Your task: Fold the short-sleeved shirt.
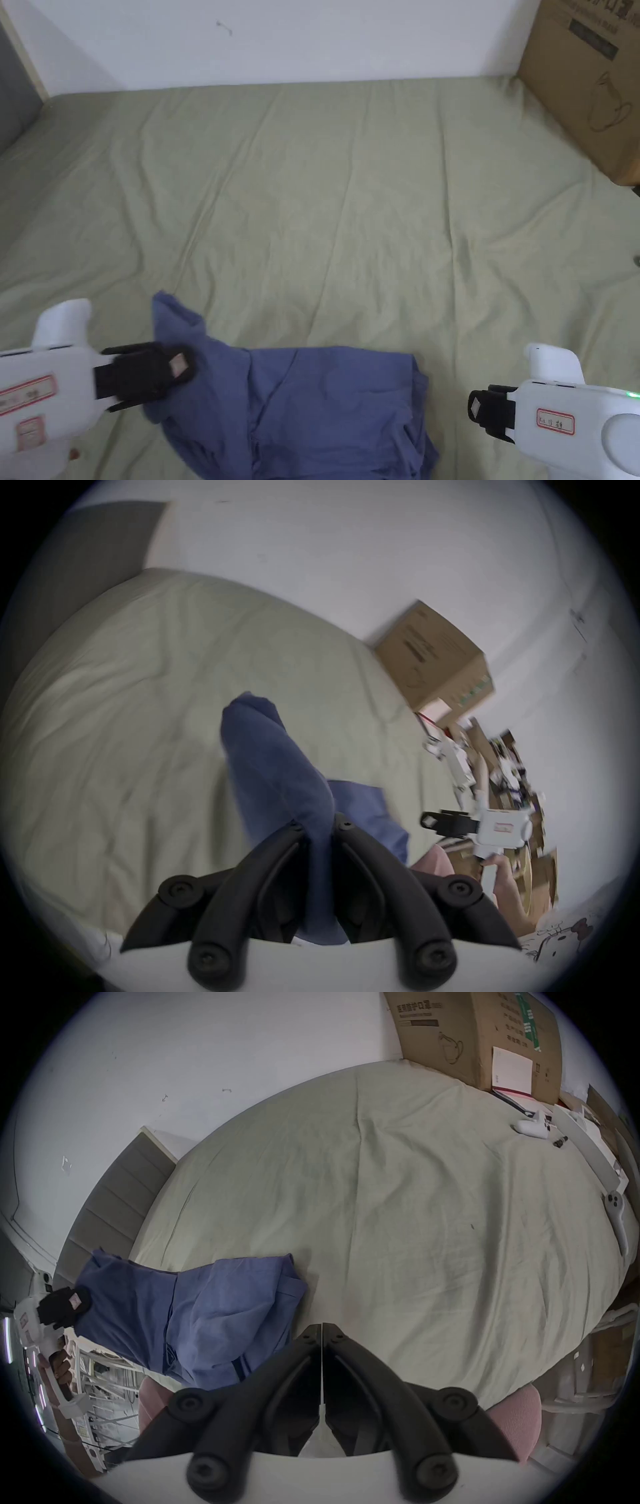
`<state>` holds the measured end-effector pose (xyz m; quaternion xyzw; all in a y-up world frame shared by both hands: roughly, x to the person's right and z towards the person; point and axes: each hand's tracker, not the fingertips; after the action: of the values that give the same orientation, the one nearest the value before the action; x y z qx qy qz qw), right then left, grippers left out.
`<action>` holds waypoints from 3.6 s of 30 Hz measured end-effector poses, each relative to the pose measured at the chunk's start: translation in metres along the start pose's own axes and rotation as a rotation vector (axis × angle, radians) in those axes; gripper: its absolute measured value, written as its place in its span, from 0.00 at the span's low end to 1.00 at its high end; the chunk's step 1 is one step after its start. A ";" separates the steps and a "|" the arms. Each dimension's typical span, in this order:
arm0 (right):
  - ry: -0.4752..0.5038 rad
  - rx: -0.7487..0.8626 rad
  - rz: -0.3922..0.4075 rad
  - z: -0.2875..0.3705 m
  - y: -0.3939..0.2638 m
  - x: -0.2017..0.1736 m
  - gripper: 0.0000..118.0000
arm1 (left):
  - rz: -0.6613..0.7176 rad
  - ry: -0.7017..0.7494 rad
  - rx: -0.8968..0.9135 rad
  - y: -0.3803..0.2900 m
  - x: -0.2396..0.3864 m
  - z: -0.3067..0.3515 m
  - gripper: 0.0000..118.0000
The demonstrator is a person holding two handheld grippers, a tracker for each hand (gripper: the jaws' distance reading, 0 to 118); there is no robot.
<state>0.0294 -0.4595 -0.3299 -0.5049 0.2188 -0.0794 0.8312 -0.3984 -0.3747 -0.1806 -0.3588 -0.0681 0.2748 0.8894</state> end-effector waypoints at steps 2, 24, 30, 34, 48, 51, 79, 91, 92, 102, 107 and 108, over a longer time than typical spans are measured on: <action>-0.004 0.007 -0.016 0.002 -0.001 0.006 0.00 | -0.040 -0.072 -0.035 0.003 0.029 -0.024 0.08; -0.061 0.045 -0.148 0.017 -0.010 0.063 0.00 | -0.041 -0.022 -0.212 -0.033 0.046 -0.136 0.02; -0.040 0.030 -0.129 0.008 -0.011 0.055 0.00 | -0.008 -0.065 -0.308 -0.057 0.048 -0.167 0.00; -0.025 0.016 -0.133 0.005 -0.013 0.057 0.00 | -0.114 -0.079 -0.432 -0.086 0.083 -0.205 0.00; -0.041 0.013 -0.138 0.010 -0.015 0.062 0.00 | -0.110 -0.209 -0.482 -0.104 0.120 -0.216 0.00; -0.040 0.008 -0.118 0.008 -0.011 0.054 0.00 | -0.088 -0.252 -0.444 -0.094 0.112 -0.195 0.00; 0.030 -0.180 0.303 -0.093 0.000 -0.091 0.00 | 0.355 -0.154 -0.194 -0.083 -0.073 -0.115 0.90; 0.048 -0.180 0.250 -0.093 0.000 -0.085 0.00 | 0.506 -0.387 -0.278 -0.073 -0.070 -0.188 0.93; 0.046 -0.180 0.250 -0.093 0.000 -0.086 0.00 | 0.472 -0.351 -0.280 -0.071 -0.068 -0.189 0.82; 0.050 -0.112 0.241 -0.070 0.012 -0.104 0.00 | 0.409 -0.275 -0.292 -0.057 -0.086 -0.165 0.20; 0.049 -0.073 0.247 -0.057 0.023 -0.106 0.00 | 0.346 -0.136 -0.233 -0.024 -0.134 -0.106 0.20; 0.045 -0.069 0.246 -0.056 0.024 -0.105 0.00 | 0.331 -0.085 -0.226 -0.014 -0.144 -0.092 0.20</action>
<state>-0.0913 -0.4564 -0.3434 -0.5007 0.3002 0.0194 0.8117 -0.4840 -0.5162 -0.2275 -0.4508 -0.0759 0.4229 0.7825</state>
